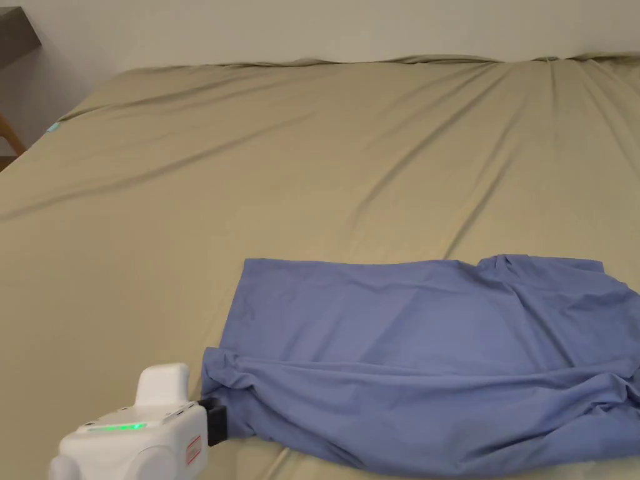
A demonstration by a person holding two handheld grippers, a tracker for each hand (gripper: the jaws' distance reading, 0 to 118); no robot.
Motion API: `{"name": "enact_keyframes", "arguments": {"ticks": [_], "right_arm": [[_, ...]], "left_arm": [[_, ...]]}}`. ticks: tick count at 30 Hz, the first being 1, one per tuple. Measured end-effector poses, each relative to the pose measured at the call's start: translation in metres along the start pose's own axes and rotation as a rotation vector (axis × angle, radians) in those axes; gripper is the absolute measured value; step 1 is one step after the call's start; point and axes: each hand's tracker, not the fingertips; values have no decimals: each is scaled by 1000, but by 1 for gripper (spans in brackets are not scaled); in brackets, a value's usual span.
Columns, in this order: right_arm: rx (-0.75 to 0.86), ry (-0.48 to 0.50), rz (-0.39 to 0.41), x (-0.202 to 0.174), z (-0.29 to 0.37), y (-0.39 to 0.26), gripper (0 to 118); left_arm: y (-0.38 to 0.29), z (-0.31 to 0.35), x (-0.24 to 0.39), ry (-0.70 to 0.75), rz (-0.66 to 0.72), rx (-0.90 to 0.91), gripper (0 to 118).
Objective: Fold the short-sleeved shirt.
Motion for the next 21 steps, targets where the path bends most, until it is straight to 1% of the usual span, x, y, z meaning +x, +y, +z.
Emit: {"name": "enact_keyframes", "arguments": {"ticks": [1, 2, 3, 5, 6, 7, 8, 9, 10, 12, 14, 15, 16, 17, 18, 19, 20, 21], "right_arm": [[5, 1, -9, 1, -1, 0, 2], [8, -2, -15, 1, -1, 2, 2], [8, -8, -17, 1, -1, 3, 2], [2, -25, -15, 3, -3, 2, 2], [-2, -35, -16, 5, -5, 1, 2], [-12, -46, -20, 7, -7, 1, 2], [-24, -57, -26, 10, -9, 0, 2], [-39, -68, -36, 20, -14, -5, 2], [-53, -85, -46, 26, -17, -6, 2], [-77, -113, -61, 39, -26, -7, 2], [-89, -131, -65, 56, -37, -7, 2], [-88, -146, -70, 65, -44, -5, 4], [-79, -143, -76, 75, -51, -2, 49], [-75, -143, -86, 86, -58, -1, 106], [-99, -197, -106, 94, -67, 5, 118], [-132, -212, -106, 102, -79, 10, 114], [-132, -178, -121, 107, -78, 12, 116], [-78, -120, -133, 119, -82, 14, 118]], "left_arm": [[2, -12, 5, -16, -12, -50, 107], [5, -21, 6, -54, -25, -105, 107], [5, -25, 10, -105, -13, -84, 107], [3, -37, 23, -90, -13, -95, 107], [3, -41, 25, -93, -30, -115, 104], [3, -45, 30, -84, -53, -125, 94], [3, -44, 32, -80, -60, -117, 83], [4, -38, 33, -93, -48, -99, 53], [10, -31, 30, -112, -37, -76, 7], [12, -19, 33, -157, -22, -46, 7], [17, -13, 32, -174, -46, -67, 7], [18, -9, 29, -187, -21, -54, 7], [19, -6, 26, -217, 18, -56, 7], [20, -3, 22, -232, 43, -59, 7], [23, 5, 20, -236, 55, -61, 7], [22, 9, 18, -239, 58, -59, 7], [22, 13, 17, -245, 63, -58, 7], [21, 17, 17, -253, 70, -56, 7]]}}
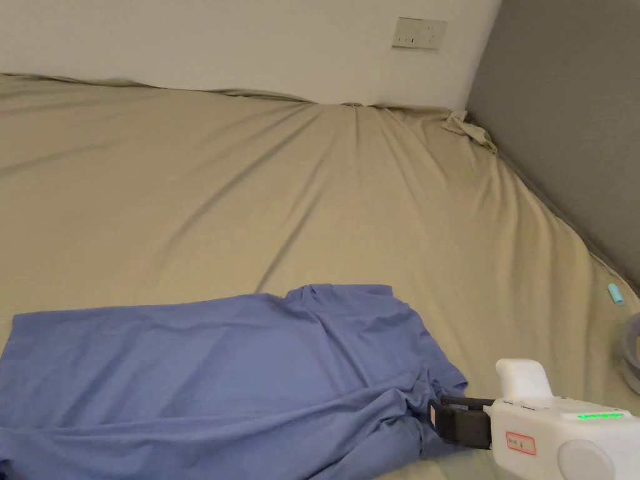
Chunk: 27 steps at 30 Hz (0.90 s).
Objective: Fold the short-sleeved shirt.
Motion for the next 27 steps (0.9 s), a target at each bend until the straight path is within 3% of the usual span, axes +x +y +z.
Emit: {"name": "enact_keyframes", "arguments": {"ticks": [2, 5, 6, 7, 9, 10, 11, 14, 19, 24, 27], "right_arm": [[-88, -18, -21, 8, -14, 4, 118], [-156, -64, 30, -2, -54, 10, 113], [-190, -72, 40, -3, -63, 9, 98], [-226, -60, 37, -5, -69, 7, 64], [-265, -33, 3, -7, -74, 3, 50], [-292, -44, -17, -9, -74, 2, 20], [-260, -76, 1, -10, -70, 1, 11], [-284, 32, -52, -3, -53, 6, 11], [-297, 30, 100, -4, -4, 13, 10], [-340, 35, 148, -5, 49, -4, 10], [-411, 46, 136, -4, 69, -28, 10]], "left_arm": [[1, 4, -1, -12, 3, -3, 7], [0, 4, 0, -10, -7, -7, 7], [0, 2, -1, -12, -2, -12, 7], [0, 2, 0, -12, 3, -16, 7], [1, 0, -3, -17, 16, -27, 7], [2, 0, -5, -23, 24, -31, 7], [3, 1, -6, -32, 31, -33, 7], [9, 7, -15, -74, 63, -44, 7], [16, 31, -37, -182, 71, -73, 7], [6, 64, -56, -203, 46, -114, 7], [-12, 77, -67, -207, 25, -150, 7]]}}
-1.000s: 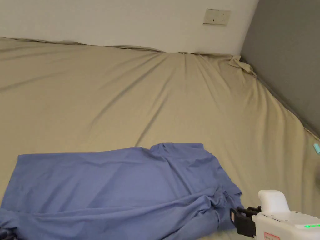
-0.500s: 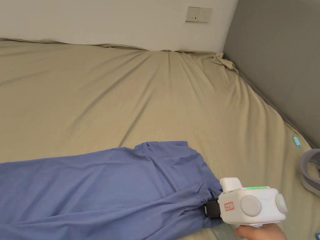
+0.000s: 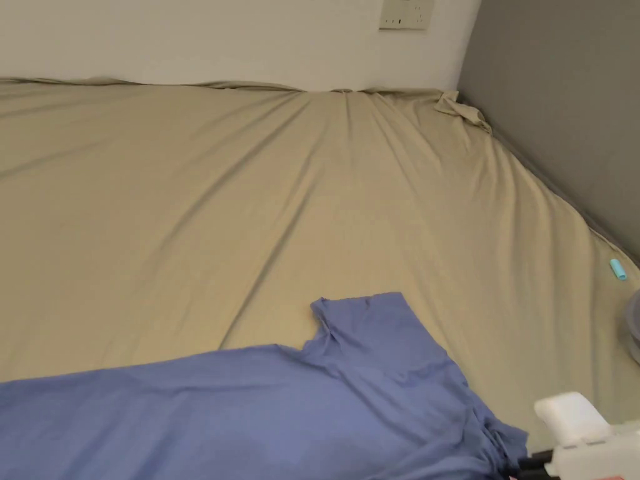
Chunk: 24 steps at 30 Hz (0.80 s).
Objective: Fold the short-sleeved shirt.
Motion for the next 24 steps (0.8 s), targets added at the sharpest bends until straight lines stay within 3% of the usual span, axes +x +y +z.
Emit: {"name": "enact_keyframes", "arguments": {"ticks": [8, 21, 22, 23, 24], "right_arm": [[-134, 29, -38, -16, -32, -63, 10], [-153, -5, -51, -15, -69, -68, 10], [-150, -6, -44, -15, -69, -68, 16], [-148, -4, -37, -16, -68, -68, 29], [-147, 8, -27, -14, -62, -65, 56]], "left_arm": [[-46, -15, -30, 33, 37, -128, 7], [-58, -51, -26, 111, 38, -177, 7], [-59, -48, -24, 113, 41, -171, 23], [-57, -43, -21, 116, 62, -162, 63], [-55, -37, -15, 134, 73, -138, 107]]}}
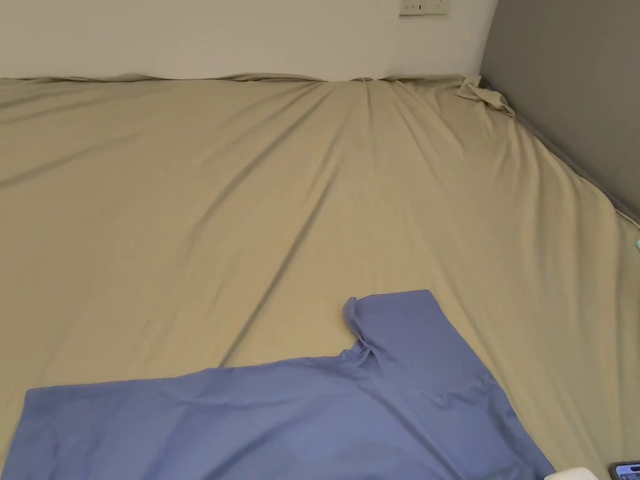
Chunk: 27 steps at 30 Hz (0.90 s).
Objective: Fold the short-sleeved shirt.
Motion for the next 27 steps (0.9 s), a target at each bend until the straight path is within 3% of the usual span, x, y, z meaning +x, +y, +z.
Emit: {"name": "enact_keyframes", "arguments": {"ticks": [1, 2, 3, 4, 6, 9, 10, 11, 12, 13, 14, 15, 16, 17, 18, 21, 23, 26, 27], "right_arm": [[6, 25, 37, 2, 12, 2, 109], [24, 37, 52, 3, 23, 4, 118], [82, 37, 50, 3, 40, 7, 115], [209, 75, 51, 2, 68, 13, 115], [307, 78, 1, 2, 104, 26, 118], [506, 37, -30, -20, 131, 46, 117], [556, 15, -44, -29, 133, 53, 106], [589, -6, -48, -37, 133, 57, 79], [632, -21, -50, -47, 132, 61, 34], [655, -24, -55, -50, 121, 63, 3], [642, -22, -44, -59, 115, 67, 3], [633, -20, -45, -68, 107, 70, 3], [635, -12, -45, -76, 100, 71, 3], [608, 59, -33, -73, 87, 75, 3], [588, 93, -13, -77, 80, 77, 3], [607, 55, 14, -96, 76, 75, 3], [604, 81, 13, -99, 75, 75, 3], [603, 91, 11, -101, 82, 75, 3], [602, 86, 13, -101, 83, 75, 3]], "left_arm": [[1, 10, 6, 4, -6, 35, 118], [1, 21, 9, -14, -24, 93, 118], [0, 40, 12, -19, -32, 217, 118], [5, 50, 19, -74, -7, 238, 118], [21, 71, 12, -104, 20, 317, 118], [41, 81, 22, -99, -4, 387, 118], [39, 72, 34, -76, -29, 391, 118], [40, 66, 42, -48, -57, 391, 118], [40, 58, 48, -7, -91, 376, 107], [39, 51, 54, 23, -108, 377, 68], [41, 61, 77, 39, -124, 375, 21], [41, 60, 90, 42, -135, 365, 0], [40, 54, 100, 46, -148, 351, 0], [39, 48, 107, 41, -145, 342, 0], [46, 34, 86, 11, -135, 337, 0], [63, 18, 73, -11, -121, 320, 0], [67, 7, 78, 13, -122, 320, 0], [104, -17, 60, 84, -104, 334, 0], [118, -27, 54, 156, -116, 333, 5]]}}
